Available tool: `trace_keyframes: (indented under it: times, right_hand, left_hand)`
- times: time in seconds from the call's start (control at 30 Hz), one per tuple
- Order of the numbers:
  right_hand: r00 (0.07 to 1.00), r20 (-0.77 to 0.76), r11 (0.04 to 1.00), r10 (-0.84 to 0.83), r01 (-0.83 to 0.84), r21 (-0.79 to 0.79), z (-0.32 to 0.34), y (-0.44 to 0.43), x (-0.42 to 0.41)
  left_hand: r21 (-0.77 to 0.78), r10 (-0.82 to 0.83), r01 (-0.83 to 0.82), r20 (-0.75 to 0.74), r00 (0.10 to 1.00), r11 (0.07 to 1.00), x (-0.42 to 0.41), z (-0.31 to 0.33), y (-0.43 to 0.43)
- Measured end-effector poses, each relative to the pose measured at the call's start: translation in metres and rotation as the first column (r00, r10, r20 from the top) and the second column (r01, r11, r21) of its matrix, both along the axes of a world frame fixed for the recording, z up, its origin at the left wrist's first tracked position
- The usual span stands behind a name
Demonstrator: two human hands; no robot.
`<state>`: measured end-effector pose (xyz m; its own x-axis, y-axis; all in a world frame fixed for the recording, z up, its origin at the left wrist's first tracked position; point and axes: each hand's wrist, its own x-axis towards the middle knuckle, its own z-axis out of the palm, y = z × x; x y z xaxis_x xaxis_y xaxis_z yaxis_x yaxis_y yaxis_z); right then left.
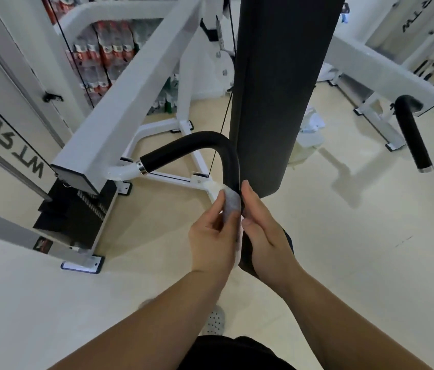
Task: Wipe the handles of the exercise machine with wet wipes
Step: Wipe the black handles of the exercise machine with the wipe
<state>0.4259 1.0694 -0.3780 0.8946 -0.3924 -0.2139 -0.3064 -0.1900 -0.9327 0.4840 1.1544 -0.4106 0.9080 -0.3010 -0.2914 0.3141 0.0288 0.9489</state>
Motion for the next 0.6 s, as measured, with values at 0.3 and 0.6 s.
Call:
trace_keyframes:
  times: [0.3,0.6]
  right_hand:
    - [0.991,0.029,0.991,0.132,-0.131,-0.035,0.008,-0.021,0.020]
    - [0.978,0.041,0.978,0.204,-0.202,-0.048,-0.003,-0.032,0.016]
  left_hand:
    - [0.072,0.015,-0.030,0.200,0.980,0.997,0.039,0.012,-0.028]
    - [0.174,-0.044,-0.011,0.309,0.950,0.985,-0.008,-0.016,-0.004]
